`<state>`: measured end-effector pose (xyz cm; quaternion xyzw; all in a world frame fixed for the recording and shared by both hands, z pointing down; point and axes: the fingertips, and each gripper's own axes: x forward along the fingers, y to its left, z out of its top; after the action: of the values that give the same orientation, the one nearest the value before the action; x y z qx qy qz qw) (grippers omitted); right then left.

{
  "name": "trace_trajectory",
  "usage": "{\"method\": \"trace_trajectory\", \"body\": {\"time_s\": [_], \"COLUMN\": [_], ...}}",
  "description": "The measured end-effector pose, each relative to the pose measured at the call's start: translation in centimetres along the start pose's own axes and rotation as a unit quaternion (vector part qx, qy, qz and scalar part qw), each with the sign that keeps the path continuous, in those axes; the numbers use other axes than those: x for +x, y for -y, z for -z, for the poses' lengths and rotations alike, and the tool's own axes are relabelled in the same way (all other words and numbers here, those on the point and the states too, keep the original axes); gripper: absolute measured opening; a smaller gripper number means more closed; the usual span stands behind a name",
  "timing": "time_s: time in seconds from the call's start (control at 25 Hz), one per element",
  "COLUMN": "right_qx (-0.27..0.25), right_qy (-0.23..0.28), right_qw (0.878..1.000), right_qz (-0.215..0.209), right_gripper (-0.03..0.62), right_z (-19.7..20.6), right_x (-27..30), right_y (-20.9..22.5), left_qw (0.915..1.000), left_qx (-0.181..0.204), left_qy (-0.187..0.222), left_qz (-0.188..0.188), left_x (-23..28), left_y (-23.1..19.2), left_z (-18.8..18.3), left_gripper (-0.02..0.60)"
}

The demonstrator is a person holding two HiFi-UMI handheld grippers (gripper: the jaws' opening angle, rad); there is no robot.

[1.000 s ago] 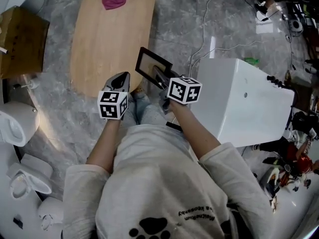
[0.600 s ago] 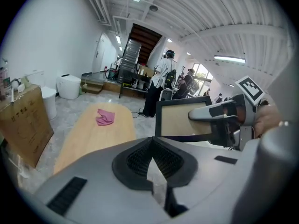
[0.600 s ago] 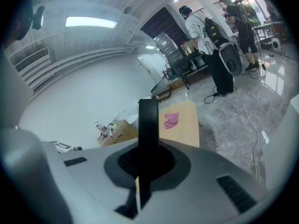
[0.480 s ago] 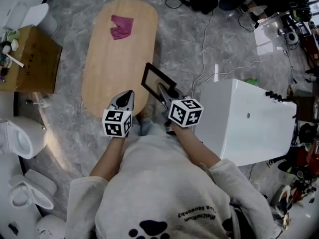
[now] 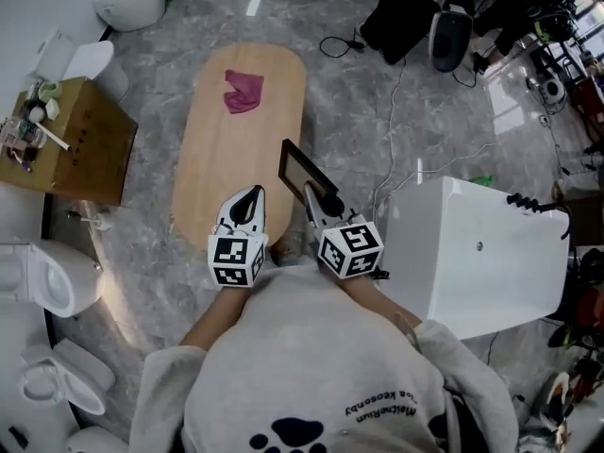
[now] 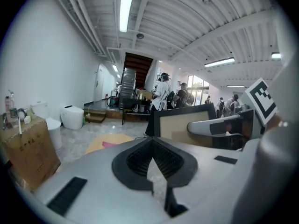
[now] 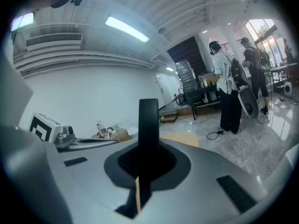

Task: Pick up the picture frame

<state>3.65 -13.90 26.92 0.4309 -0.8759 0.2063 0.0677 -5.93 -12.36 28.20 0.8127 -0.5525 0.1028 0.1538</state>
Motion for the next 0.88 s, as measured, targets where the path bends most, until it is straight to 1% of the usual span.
{"method": "trace_trajectory", "body": {"time_s": [0.16, 0.28, 0.36, 0.48, 0.56, 0.64, 0.76, 0.88], "right_qx": [-0.034, -0.065, -0.088, -0.121, -0.136, -0.147, -0.15, -0.147], "right_qy": [0.026, 0.048, 0.068, 0.092, 0.103, 0.109, 0.108, 0.106], "right_qw": [0.999, 0.997, 0.994, 0.988, 0.985, 0.983, 0.983, 0.983], "right_qz": [0.005, 0.007, 0.008, 0.009, 0.009, 0.009, 0.011, 0.015], "right_gripper": [0.015, 0.015, 0.015, 0.015, 0.015, 0.015, 0.015, 0.015], "right_z": [-1.5, -3.1, -4.6, -6.5, -7.3, -7.6, -7.4, -7.0], "right_x": [-0.4, -0.8, -1.0, -1.6, -2.1, -2.3, -2.1, -1.9], "right_y": [-0.8, -1.6, -2.2, -3.0, -3.6, -3.9, -4.0, -3.8], "left_qw": [0.9989, 0.9974, 0.9964, 0.9949, 0.9932, 0.9917, 0.9908, 0.9901], "left_qx": [0.036, 0.052, 0.054, 0.046, 0.045, 0.048, 0.05, 0.05], "left_qy": [0.029, 0.051, 0.064, 0.087, 0.102, 0.113, 0.119, 0.121], "left_qz": [0.001, 0.0, -0.006, -0.024, -0.036, -0.038, -0.04, -0.05], "left_x": [-1.0, -1.8, -2.3, -3.1, -3.7, -4.0, -4.3, -4.9], "left_y": [0.4, 0.4, 0.1, -0.1, 0.1, 0.3, 0.0, -0.6], "left_z": [-2.7, -4.9, -6.4, -8.1, -8.7, -9.0, -8.8, -8.4], "left_gripper": [0.009, 0.009, 0.009, 0.009, 0.009, 0.009, 0.009, 0.009]}}
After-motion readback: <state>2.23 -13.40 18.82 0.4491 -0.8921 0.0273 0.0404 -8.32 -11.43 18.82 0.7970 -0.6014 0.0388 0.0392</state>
